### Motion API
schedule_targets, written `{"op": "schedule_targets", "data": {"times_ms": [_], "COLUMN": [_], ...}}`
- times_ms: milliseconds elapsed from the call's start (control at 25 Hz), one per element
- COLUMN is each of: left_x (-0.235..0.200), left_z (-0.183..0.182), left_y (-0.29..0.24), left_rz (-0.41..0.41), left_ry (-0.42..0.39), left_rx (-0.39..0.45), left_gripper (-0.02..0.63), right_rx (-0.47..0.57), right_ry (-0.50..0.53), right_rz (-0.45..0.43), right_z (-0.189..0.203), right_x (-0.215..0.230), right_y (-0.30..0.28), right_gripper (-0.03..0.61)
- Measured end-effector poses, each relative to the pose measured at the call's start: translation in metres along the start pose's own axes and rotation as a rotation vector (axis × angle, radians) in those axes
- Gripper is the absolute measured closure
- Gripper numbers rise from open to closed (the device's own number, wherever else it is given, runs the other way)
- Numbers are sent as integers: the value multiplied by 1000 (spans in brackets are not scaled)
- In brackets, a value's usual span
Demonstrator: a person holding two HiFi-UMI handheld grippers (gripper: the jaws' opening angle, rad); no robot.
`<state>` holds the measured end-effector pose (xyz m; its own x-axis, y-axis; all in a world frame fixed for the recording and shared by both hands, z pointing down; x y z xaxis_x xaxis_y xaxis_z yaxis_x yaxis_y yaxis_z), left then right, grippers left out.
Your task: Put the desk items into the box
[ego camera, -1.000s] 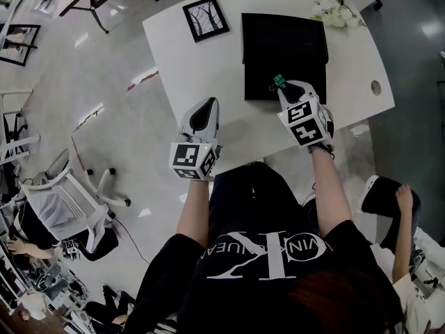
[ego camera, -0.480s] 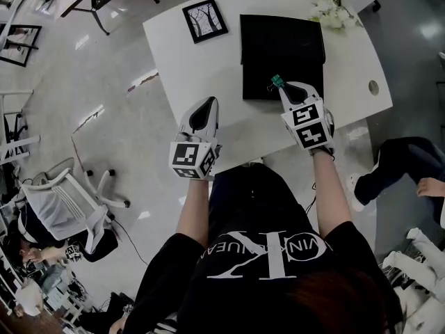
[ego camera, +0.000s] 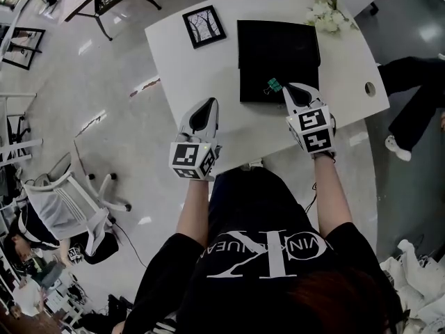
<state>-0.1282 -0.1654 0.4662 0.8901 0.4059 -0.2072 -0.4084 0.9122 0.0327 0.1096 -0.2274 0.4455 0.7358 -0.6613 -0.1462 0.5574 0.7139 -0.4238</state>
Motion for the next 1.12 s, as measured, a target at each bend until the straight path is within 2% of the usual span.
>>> {"op": "schedule_targets", "data": {"times_ms": [480, 1120], "left_x": [3, -2], "left_z": [-20, -46], "left_y": [-6, -6], "left_rz": [-1, -7], "left_ry": [-28, -55], "left_rx": [33, 77], "left_gripper": [603, 603], "right_rx": [178, 294], "right_ry": [-158, -176], "right_rz": [32, 60], "right_z": [-20, -41], "right_x": [25, 30], "right_y": [20, 37], "right_gripper": [561, 561]}}
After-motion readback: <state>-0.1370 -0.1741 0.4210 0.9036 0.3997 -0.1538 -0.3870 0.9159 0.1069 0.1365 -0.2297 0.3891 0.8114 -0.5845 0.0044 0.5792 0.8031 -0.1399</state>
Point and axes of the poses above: the fingertips, and each gripper's own axes: y backward along the fingers, x to its right, z out of its underside, the point moved 7 cm from there along y, backward along the fingers, and after that the axes turned 15 degrees about x, right-handed, at the moved point
